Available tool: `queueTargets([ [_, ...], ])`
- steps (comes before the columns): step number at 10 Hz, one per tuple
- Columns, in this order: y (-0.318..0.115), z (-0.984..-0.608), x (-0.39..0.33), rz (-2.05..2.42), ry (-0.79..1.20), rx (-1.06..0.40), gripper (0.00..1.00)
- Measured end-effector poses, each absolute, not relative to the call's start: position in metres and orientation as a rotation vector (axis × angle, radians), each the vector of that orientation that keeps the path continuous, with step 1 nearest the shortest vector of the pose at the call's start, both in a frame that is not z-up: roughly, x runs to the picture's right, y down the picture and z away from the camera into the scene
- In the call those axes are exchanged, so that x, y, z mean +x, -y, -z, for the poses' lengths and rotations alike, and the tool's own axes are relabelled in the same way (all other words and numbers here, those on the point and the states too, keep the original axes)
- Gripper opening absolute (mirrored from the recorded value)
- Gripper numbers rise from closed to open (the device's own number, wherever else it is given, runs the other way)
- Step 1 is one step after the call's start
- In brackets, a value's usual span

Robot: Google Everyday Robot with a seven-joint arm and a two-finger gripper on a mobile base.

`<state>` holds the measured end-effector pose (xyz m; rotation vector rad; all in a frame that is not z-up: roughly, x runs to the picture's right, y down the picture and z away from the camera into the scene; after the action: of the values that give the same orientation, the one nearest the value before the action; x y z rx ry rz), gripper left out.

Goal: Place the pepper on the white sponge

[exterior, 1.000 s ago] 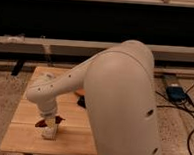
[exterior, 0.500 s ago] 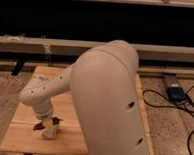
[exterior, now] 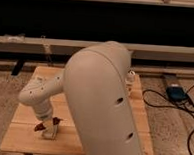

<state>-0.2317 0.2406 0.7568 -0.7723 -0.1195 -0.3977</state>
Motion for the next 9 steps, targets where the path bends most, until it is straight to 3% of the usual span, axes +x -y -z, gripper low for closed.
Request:
queueTargets([
  [3, -0.2431, -0.7583, -0.2314, 0.410, 0.112, -0.785, 0.62],
  [9, -0.2480, -0.7601, -0.2294, 0.431, 0.096, -0.807, 0.64],
])
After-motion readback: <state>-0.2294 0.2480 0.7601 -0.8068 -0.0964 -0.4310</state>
